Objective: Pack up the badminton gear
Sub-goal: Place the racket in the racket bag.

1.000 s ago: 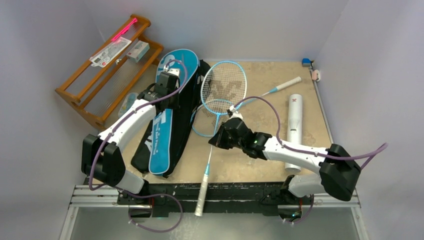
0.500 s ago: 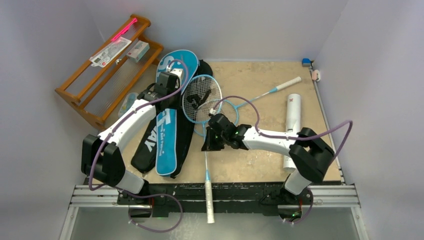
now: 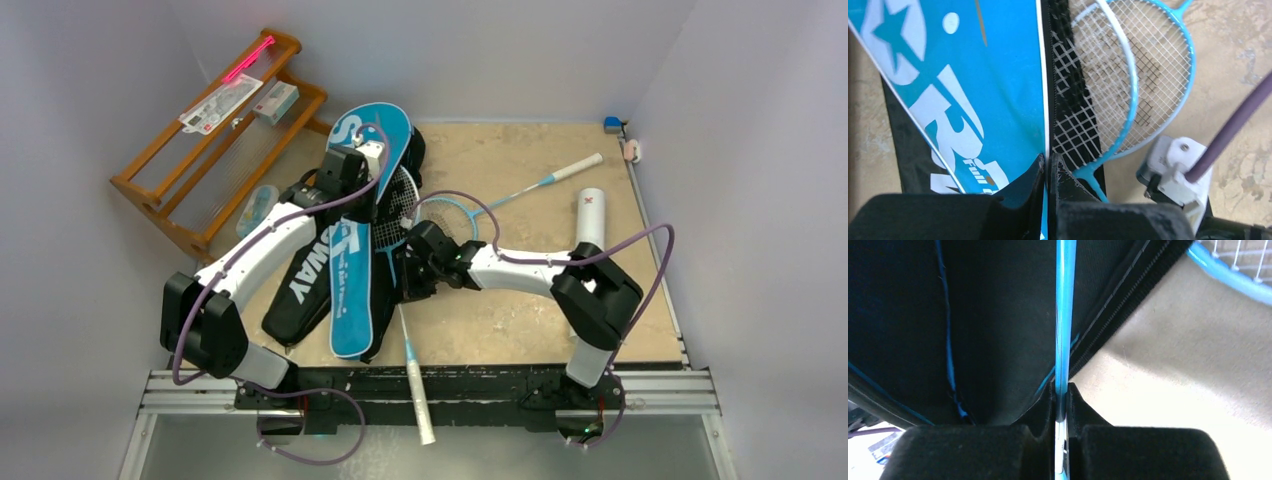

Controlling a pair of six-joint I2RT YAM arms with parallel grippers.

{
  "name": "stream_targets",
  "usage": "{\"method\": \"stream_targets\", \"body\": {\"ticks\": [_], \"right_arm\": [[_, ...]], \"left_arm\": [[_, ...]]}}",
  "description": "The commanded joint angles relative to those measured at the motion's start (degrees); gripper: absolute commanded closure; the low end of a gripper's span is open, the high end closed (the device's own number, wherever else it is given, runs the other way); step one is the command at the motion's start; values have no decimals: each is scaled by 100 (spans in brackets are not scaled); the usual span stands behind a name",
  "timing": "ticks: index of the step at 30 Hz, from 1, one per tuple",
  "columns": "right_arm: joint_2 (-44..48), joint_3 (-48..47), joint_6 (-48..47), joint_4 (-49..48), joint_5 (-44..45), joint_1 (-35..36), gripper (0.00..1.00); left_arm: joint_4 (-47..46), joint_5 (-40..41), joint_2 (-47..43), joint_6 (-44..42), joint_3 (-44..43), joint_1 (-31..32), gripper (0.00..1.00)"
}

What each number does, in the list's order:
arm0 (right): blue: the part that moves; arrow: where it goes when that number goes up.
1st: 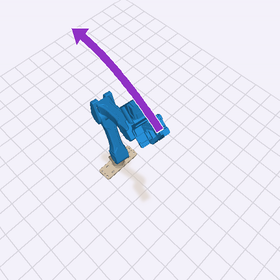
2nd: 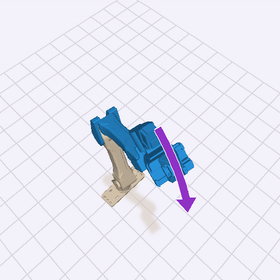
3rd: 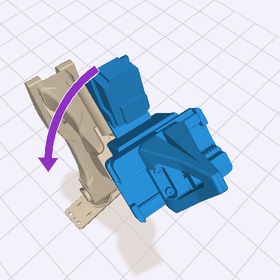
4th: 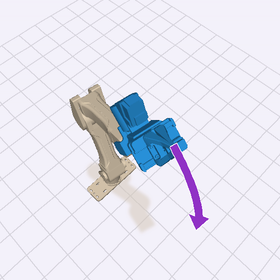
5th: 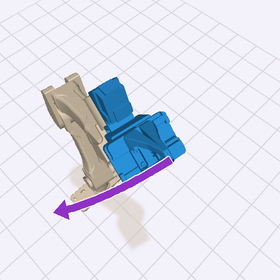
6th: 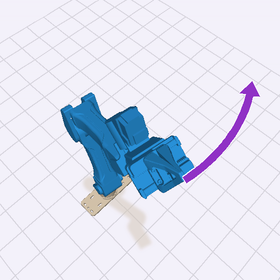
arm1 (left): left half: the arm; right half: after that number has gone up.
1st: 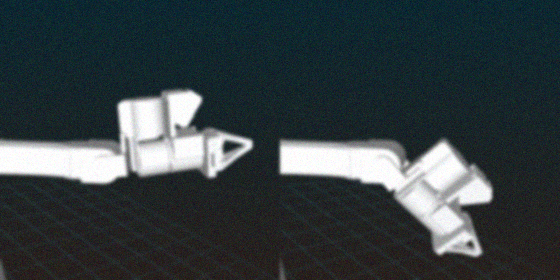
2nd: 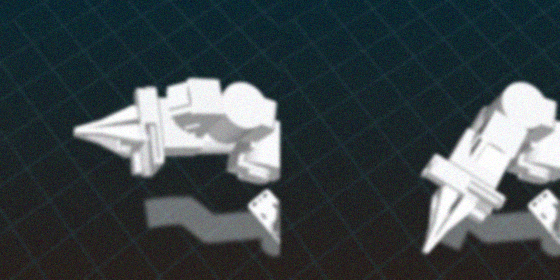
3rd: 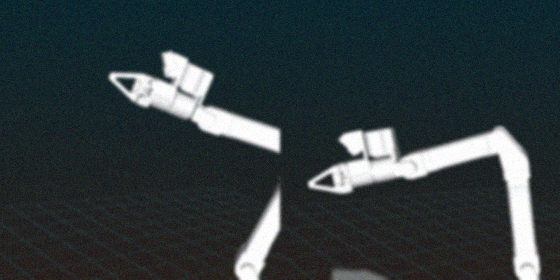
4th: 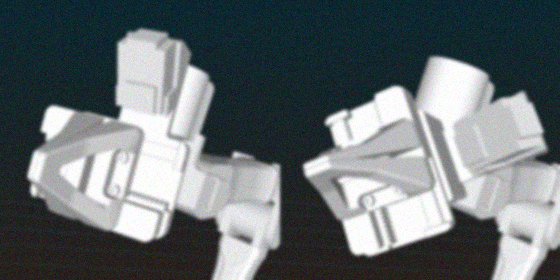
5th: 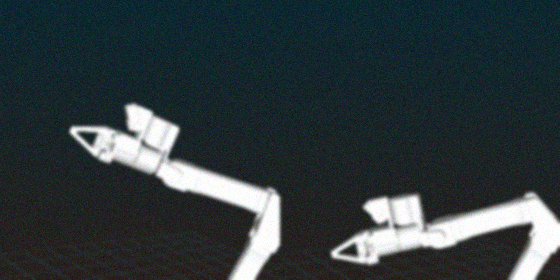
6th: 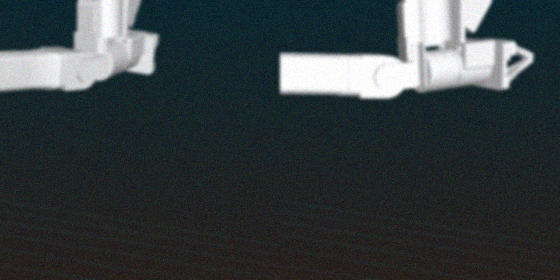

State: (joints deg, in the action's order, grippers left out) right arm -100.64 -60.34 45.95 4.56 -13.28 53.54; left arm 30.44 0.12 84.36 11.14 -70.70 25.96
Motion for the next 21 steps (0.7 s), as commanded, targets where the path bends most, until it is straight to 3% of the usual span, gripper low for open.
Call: {"method": "stream_targets", "body": {"ticks": [1,6,13,21], "right_arm": [[61,-146,-271,-610,-803,-485,100],[-136,-136,24,-1207,-1507,-1114,100],[-794,-1183,-14,-736,-1605,-1398,100],[-998,-1545,154,-862,-1480,-1774,100]], "left_arm": [[-328,-541,-238,-262,-32,146,100],[-277,-668,-169,-320,-58,223,100],[-176,-1153,-69,-446,-119,364,100],[-76,-1551,-314,-540,-141,400,100]]}}
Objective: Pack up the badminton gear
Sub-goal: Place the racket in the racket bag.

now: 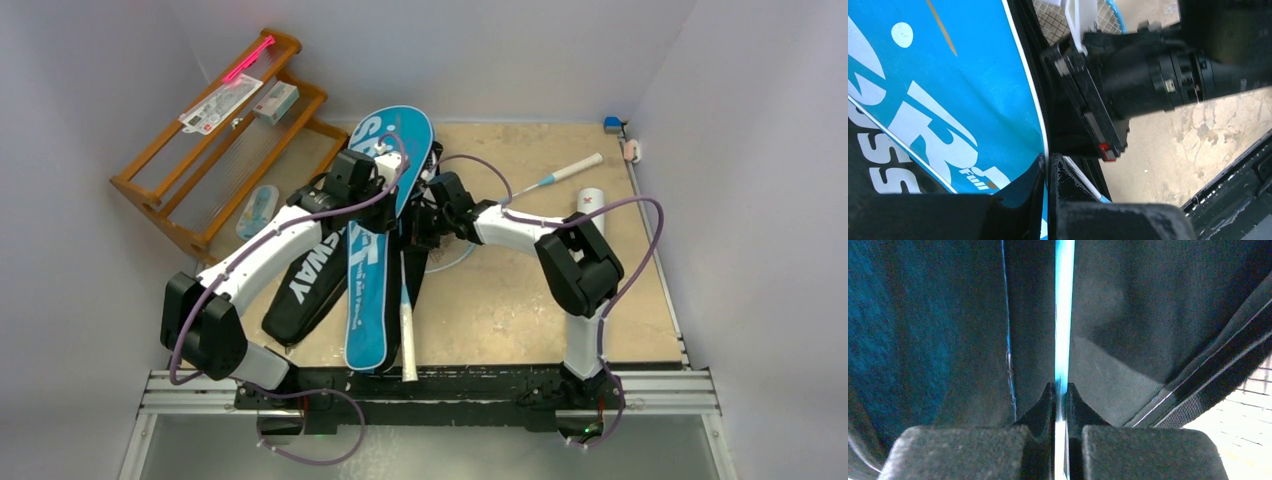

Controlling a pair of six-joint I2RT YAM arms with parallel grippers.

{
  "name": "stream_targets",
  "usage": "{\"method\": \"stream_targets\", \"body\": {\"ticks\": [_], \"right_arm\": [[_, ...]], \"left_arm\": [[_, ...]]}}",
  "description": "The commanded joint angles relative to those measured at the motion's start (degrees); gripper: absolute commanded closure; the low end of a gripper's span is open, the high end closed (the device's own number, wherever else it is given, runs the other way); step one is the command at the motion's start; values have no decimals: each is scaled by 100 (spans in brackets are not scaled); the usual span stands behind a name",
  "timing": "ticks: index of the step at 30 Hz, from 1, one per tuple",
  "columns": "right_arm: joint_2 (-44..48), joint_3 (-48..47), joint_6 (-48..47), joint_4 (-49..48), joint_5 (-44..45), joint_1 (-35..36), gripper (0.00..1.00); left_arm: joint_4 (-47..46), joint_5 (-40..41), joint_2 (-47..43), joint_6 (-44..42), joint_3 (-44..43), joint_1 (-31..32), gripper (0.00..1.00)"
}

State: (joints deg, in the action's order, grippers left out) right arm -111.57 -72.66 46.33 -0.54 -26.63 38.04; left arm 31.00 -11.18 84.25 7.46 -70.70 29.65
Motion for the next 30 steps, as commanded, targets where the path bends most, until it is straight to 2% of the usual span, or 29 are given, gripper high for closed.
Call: {"method": "stream_targets", "body": {"ticks": [1,12,17,22,30], "right_arm": [[81,-290,199,-495,-164,-275,100],[-172,-59,579,-1387,135,-649,100],[-215,45,675,-1623,198,-702,100],[-218,160,802,-2025,131,-702,100],[-340,591,1269,-3090,182,-707,100]], "left_arm": [[-140,-473,-327,-175,-124,32,100],[2,-1177,-231,-186,-201,29,100],[62,-780,-210,-209,-165,60,100],[135,202,-142,-262,-109,374,85],[63,1440,-36,-204,33,733,46]]}}
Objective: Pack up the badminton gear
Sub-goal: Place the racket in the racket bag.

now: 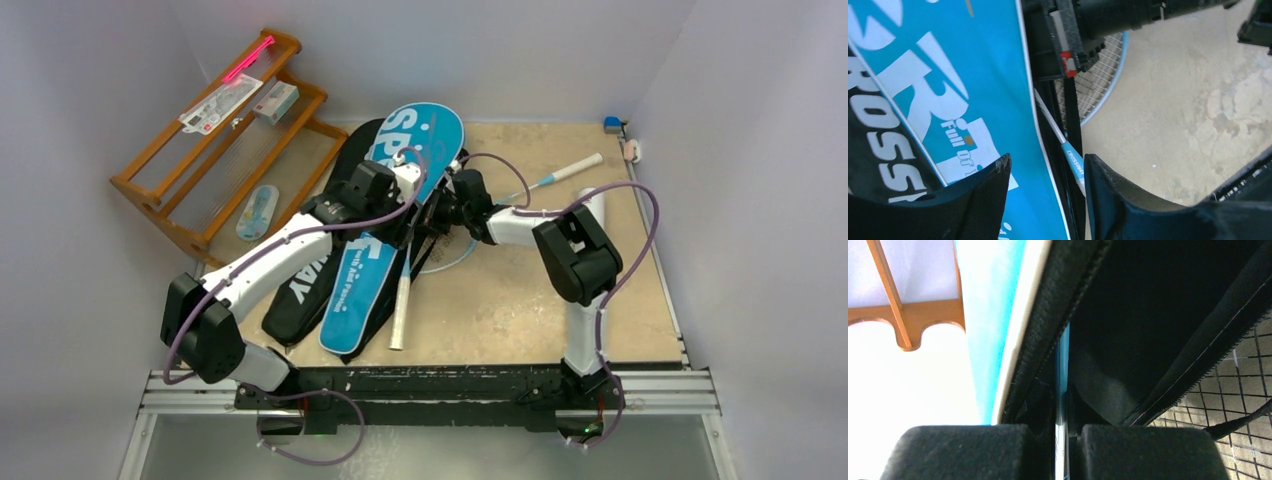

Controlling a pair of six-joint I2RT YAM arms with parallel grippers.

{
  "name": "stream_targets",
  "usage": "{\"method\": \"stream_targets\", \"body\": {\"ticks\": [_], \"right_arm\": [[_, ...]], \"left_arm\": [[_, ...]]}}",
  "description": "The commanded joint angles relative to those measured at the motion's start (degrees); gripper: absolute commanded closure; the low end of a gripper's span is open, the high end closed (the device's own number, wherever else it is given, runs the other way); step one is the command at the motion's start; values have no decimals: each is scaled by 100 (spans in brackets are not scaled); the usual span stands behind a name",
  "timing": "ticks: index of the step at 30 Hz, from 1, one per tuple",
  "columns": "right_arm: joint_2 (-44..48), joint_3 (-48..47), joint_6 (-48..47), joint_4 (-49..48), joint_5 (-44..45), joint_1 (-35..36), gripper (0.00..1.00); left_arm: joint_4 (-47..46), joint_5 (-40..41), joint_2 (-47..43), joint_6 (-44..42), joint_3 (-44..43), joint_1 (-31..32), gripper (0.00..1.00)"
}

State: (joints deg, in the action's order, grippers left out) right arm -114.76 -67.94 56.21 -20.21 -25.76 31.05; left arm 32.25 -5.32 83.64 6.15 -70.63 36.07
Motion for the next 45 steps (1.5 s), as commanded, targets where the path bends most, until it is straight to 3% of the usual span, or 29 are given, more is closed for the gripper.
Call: {"method": "stream_targets", "body": {"ticks": [1,7,13,23,25,27,29,32,38,45], "right_arm": [[-49,141,304,-1230,93,-7,100],[-169,145,361,-1500,-36,-3,100],[-81,156,289,-1489,-1,-3,100],[100,269,267,-1543,61,-3,100],[137,290,266,-1545,87,-2,100],[153,290,255,-1498,89,-3,100],[177,299,259,-1442,110,-2,100],[186,316,309,-1413,202,-3,100],[182,330,600,-1531,298,-4,100],[414,568,806,-1695,711,-5,100]], "left_arm": [[1,1009,108,-56,11,133,43],[180,1752,604,18,-66,394,34],[137,1716,797,68,-81,403,32],[430,2444,1456,281,-289,403,45],[500,2631,1534,338,-334,403,52],[565,2772,1560,380,-381,401,69],[603,2789,1472,411,-425,401,99],[408,2377,1167,307,-312,401,100],[31,328,657,59,-162,394,100],[15,-1399,575,105,-249,257,100]]}}
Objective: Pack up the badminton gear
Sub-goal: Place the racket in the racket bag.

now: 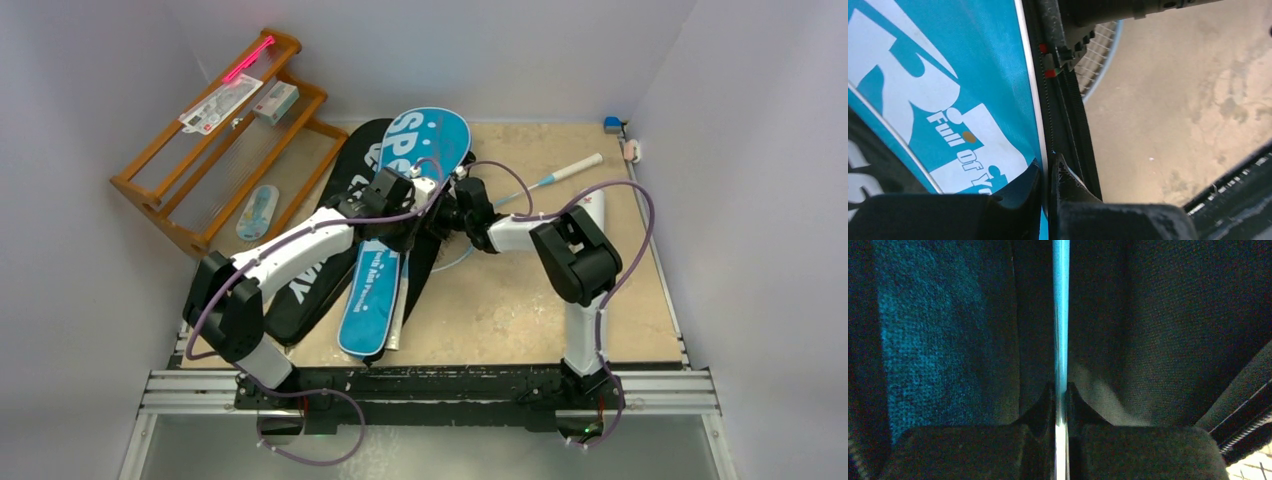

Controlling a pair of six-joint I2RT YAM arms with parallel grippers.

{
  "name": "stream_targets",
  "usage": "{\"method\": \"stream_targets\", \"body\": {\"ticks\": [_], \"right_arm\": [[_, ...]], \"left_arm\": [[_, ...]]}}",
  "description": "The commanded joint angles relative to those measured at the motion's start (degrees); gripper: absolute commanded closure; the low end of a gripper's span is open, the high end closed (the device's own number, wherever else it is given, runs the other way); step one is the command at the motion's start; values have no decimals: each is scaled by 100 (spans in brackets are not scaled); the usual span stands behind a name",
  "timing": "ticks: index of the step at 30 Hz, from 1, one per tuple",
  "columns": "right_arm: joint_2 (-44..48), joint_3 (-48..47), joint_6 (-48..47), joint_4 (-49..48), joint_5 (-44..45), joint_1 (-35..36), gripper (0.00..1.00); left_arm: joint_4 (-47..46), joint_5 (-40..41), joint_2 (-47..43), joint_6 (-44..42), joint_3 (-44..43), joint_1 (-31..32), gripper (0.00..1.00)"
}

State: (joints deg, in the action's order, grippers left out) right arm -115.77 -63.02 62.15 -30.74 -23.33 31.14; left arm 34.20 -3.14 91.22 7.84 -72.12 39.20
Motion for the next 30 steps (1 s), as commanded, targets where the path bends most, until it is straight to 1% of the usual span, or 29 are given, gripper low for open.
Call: {"method": "stream_targets", "body": {"ticks": [1,3,5,8,9,10,13,16,20,23,26,30], "right_arm": [[556,133,240,-666,542,-23,100],[597,196,303,-707,665,-28,100],[565,177,371,-769,580,-75,100],[506,8,449,-668,259,-225,100],[523,-25,462,-599,267,-249,100],[558,-33,458,-563,336,-256,100],[616,-20,391,-688,598,-257,100],[476,-19,474,-881,545,-248,100],[276,-23,578,-1042,520,-204,100],[202,-132,387,-966,596,-55,100],[149,-302,139,-800,716,169,100],[-11,-540,78,-877,703,342,100]], "left_arm": [[-165,-1816,-182,-63,-115,-80,100],[-150,-2197,-183,-120,-119,-111,100],[-102,-2256,-150,-224,-99,-114,100],[210,-1591,54,-261,-220,-112,100],[252,-1548,96,-246,-250,-114,100],[263,-1712,101,-229,-270,-113,100],[70,-2607,-37,-188,-236,-121,100],[-74,-3209,-256,-184,-221,-177,100],[-517,-4236,-627,-26,-66,-442,100],[-770,-4660,-771,109,15,-705,100],[-811,-4628,-792,161,14,-906,100],[-703,-3971,-856,95,-21,-963,100]]}}
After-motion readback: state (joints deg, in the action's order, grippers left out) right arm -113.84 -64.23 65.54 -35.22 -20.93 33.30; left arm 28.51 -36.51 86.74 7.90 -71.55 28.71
